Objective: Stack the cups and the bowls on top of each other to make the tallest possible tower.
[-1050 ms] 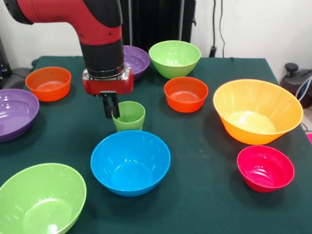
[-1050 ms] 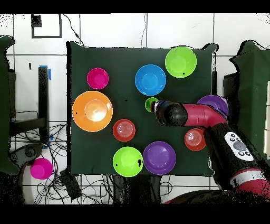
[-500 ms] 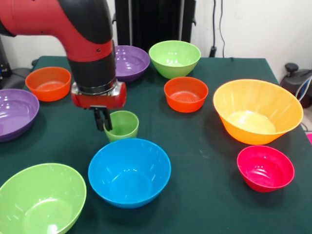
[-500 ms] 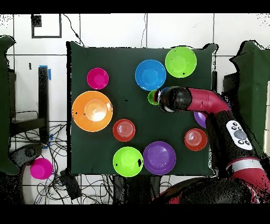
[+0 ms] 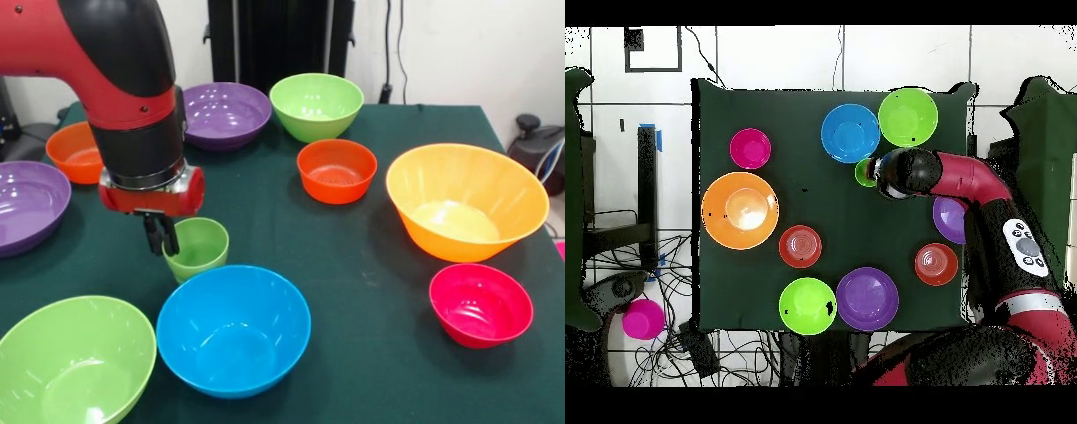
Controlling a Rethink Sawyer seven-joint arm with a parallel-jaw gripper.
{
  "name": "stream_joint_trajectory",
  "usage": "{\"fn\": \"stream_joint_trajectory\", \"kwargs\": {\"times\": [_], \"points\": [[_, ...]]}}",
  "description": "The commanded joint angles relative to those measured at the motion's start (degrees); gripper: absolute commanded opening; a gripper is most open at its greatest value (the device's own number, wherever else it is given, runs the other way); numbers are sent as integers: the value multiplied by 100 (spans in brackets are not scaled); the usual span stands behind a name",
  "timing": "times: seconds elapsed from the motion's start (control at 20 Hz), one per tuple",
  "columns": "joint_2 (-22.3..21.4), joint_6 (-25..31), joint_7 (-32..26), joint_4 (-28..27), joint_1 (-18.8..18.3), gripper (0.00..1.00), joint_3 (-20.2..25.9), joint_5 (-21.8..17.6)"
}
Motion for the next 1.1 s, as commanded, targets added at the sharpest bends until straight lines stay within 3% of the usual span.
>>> {"fn": "stream_joint_trajectory", "kwargs": {"times": [0.05,0.7,1.1], "points": [[137,527,-458,-560,292,0,228,93],[-240,64,205,40,503,0,-26,167],[-967,-882,947,1648,474,0,-475,49]]}}
